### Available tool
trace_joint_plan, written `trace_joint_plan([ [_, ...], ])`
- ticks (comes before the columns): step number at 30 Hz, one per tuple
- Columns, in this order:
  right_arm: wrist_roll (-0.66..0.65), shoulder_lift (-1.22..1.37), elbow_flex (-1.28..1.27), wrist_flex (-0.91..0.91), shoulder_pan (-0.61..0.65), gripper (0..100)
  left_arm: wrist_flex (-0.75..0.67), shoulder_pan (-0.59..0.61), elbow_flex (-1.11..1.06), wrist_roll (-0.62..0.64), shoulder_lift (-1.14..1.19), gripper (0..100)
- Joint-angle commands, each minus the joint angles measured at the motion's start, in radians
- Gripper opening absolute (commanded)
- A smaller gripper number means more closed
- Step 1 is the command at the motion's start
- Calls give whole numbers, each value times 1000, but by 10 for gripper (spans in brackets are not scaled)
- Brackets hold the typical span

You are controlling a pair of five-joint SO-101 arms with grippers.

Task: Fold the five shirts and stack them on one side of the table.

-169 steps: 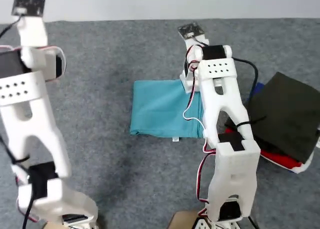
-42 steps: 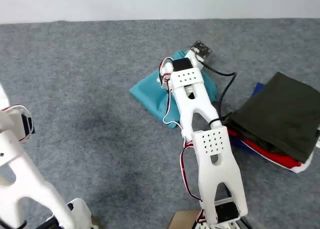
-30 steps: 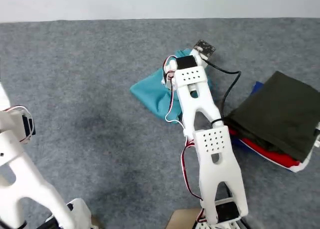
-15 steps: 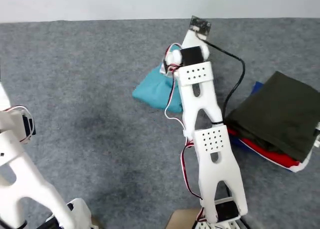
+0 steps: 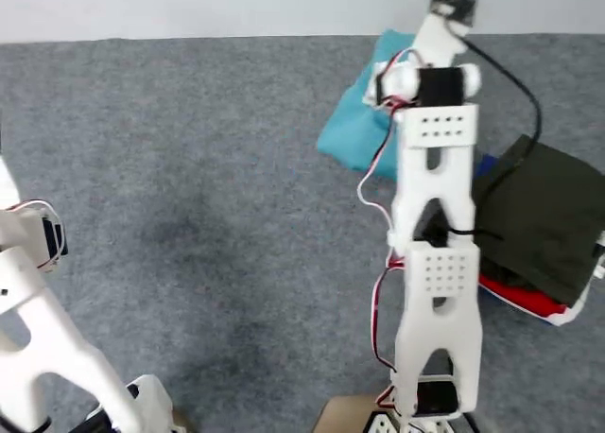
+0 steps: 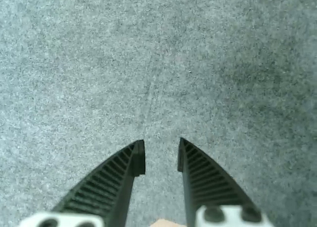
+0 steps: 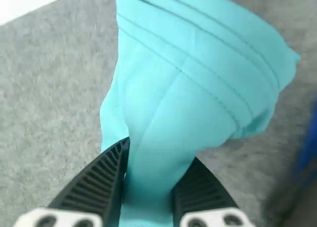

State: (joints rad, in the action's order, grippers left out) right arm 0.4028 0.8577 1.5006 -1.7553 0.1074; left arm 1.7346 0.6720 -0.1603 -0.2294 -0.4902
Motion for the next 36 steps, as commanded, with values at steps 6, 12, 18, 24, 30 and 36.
trace_joint_plan([
  [6,-64,-446,-427,-42,-101,7,17,2,4,-8,-18,115],
  [12,-169,-602,-654,-39,-231,7,17,2,4,-8,-23,115],
  [18,-258,-611,-686,-39,-381,7,18,2,4,-6,-23,115],
  [24,-325,-610,-724,-39,-453,8,18,2,4,-6,-20,115],
  [30,-350,-616,-776,-39,-467,8,18,2,4,-5,-25,115],
  [36,-344,-668,-736,-38,-344,8,18,2,4,-5,-25,115],
])
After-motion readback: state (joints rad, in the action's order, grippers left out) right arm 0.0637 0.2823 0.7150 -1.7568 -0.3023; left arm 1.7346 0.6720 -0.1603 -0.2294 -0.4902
